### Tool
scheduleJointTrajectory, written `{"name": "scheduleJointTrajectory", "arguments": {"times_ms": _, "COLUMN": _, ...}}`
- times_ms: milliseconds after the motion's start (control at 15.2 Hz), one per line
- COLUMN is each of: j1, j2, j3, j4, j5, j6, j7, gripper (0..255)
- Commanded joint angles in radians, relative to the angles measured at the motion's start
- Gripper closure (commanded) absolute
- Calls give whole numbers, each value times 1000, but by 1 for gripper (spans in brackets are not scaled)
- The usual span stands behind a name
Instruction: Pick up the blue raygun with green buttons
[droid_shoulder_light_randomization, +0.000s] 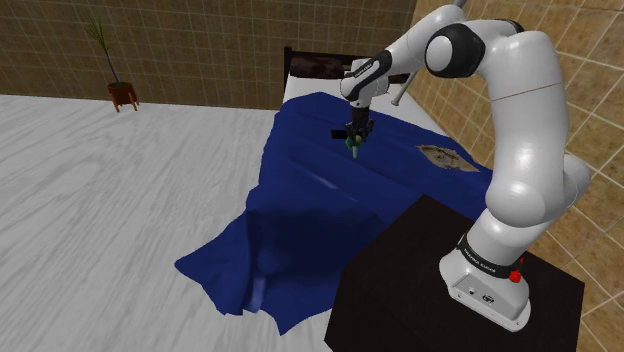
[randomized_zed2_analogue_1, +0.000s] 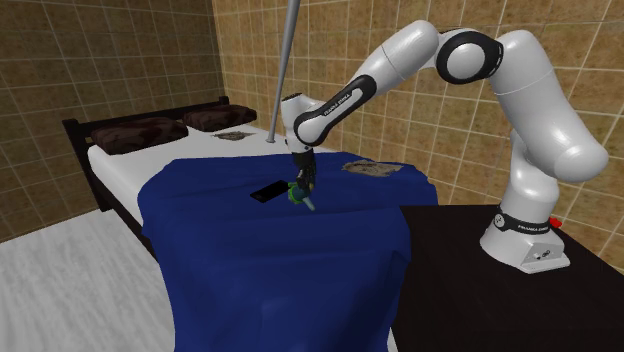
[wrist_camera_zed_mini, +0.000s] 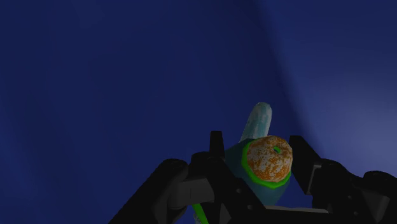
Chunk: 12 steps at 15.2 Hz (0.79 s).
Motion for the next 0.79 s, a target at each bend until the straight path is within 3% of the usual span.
{"name": "scheduleJointTrajectory", "arguments": {"times_ms": 0, "j1": -1, "j2": 2, "j3": 0, "j4": -1, "j5": 0, "j6": 2, "j7": 0, "gripper": 255}}
{"name": "scheduleJointTrajectory", "arguments": {"times_ms": 726, "j1": 5, "j2": -61, "j3": -6, "j4": 15, "j5": -8, "j6": -76, "j7": 1, "gripper": 255}}
